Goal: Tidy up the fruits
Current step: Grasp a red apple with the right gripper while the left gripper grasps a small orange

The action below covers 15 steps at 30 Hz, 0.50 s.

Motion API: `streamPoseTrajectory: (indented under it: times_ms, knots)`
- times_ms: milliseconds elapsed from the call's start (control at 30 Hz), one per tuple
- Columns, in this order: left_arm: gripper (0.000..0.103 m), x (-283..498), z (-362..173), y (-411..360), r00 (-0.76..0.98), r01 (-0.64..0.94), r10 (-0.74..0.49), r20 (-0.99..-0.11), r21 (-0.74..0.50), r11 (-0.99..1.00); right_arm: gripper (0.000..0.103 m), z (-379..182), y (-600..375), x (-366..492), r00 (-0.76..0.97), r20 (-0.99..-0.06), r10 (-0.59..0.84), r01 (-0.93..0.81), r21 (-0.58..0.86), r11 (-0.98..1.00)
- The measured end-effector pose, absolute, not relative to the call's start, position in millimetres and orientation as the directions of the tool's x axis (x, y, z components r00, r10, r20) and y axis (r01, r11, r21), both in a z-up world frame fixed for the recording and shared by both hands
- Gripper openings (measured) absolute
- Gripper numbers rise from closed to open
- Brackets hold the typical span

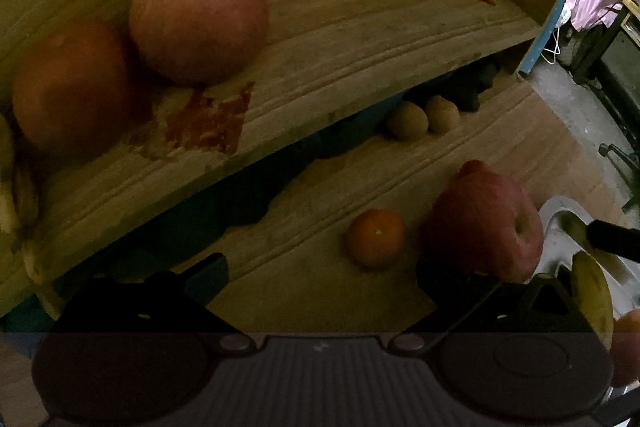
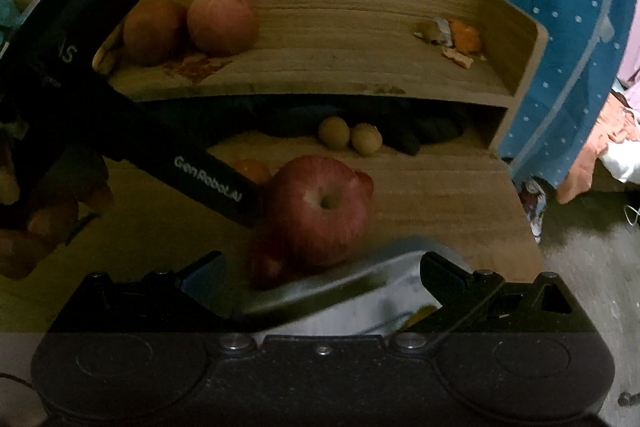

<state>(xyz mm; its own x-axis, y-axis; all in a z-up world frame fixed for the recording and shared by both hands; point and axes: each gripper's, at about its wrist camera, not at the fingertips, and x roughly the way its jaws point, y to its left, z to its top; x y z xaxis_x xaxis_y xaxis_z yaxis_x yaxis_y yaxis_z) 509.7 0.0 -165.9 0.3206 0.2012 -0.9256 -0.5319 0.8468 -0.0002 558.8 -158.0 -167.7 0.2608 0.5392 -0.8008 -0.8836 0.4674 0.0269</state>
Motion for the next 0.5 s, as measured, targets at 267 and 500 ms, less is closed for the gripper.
streamPoseTrajectory:
  times_ms: [267, 500]
  knots:
    - [0.079, 514, -165, -1, 0.351, -0.555, 0.208, -0.913, -0.024, 0.832, 0.101, -174, -145, 575, 0.262, -0.794, 0.549, -0.889, 0.023, 0.457]
    - [0.06, 520, -167, -4, 0.363, -0.555, 0.194, -0.911, -0.045, 0.83, 0.089, -180, -135, 582, 0.221, -0.793, 0.568, -0.907, 0.047, 0.419]
